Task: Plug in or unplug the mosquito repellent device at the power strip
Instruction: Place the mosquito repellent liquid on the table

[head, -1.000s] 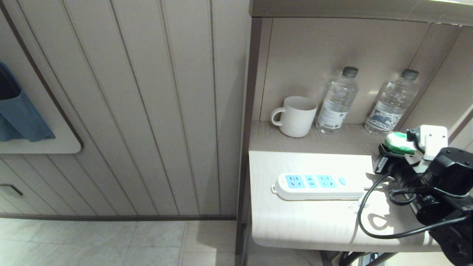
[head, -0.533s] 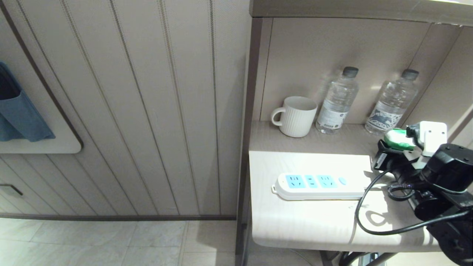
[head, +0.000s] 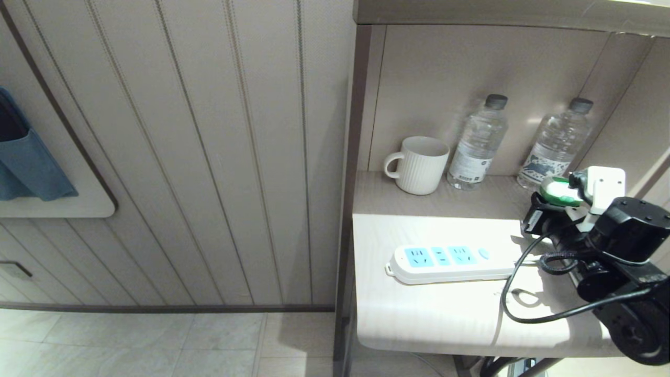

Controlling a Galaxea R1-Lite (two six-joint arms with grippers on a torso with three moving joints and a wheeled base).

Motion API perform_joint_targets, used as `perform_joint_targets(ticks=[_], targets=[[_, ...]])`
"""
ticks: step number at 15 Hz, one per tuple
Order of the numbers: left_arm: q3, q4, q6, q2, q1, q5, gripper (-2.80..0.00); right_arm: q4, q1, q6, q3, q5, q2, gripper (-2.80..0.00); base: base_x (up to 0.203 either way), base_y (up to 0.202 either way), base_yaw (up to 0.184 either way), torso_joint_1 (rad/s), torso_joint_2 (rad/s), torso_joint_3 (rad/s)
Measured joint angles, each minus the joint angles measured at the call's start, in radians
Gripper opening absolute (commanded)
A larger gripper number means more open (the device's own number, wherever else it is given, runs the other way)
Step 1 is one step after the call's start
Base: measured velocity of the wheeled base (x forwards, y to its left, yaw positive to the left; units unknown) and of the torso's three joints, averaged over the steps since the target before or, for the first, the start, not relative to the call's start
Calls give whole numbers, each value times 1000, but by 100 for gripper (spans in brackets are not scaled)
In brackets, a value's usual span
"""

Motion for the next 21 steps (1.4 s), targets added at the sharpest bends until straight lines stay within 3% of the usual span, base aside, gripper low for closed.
perform_joint_targets(ticks=[21], targets=[[0,0,0,0,0,0,-280,-1,1,0,-39,0,46,-280,0,0,0,0,0,0]])
